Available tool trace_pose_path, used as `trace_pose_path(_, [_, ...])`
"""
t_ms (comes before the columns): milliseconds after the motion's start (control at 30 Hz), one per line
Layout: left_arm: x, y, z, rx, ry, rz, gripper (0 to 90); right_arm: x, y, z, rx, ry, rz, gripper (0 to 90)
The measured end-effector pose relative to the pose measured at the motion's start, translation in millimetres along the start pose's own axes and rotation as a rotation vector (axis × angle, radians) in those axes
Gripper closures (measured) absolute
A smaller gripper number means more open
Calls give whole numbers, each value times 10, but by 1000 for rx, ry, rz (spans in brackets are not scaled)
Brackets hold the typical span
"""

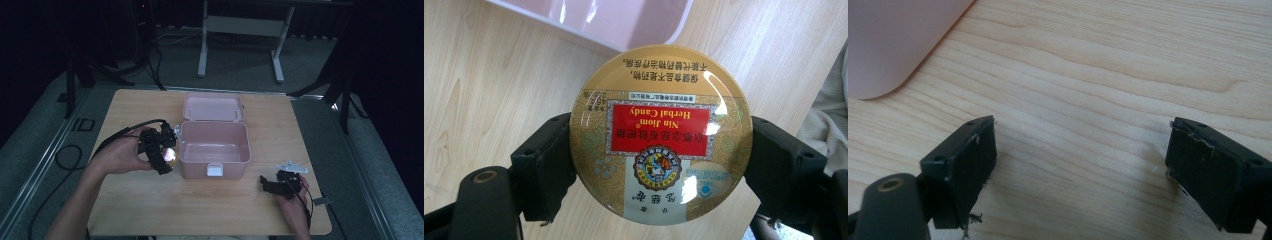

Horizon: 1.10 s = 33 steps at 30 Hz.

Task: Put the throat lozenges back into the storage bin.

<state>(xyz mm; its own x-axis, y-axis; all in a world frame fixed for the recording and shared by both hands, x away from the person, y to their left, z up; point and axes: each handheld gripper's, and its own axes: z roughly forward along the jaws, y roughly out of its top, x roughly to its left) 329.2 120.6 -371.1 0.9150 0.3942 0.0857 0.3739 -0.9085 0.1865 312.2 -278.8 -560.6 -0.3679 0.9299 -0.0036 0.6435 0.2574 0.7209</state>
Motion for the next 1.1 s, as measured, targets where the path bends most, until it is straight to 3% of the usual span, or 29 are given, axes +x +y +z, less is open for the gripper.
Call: trace_pose_path(1100, [131, 295, -31, -23, -1, 0, 205, 0, 0, 0, 0, 0, 0, 127])
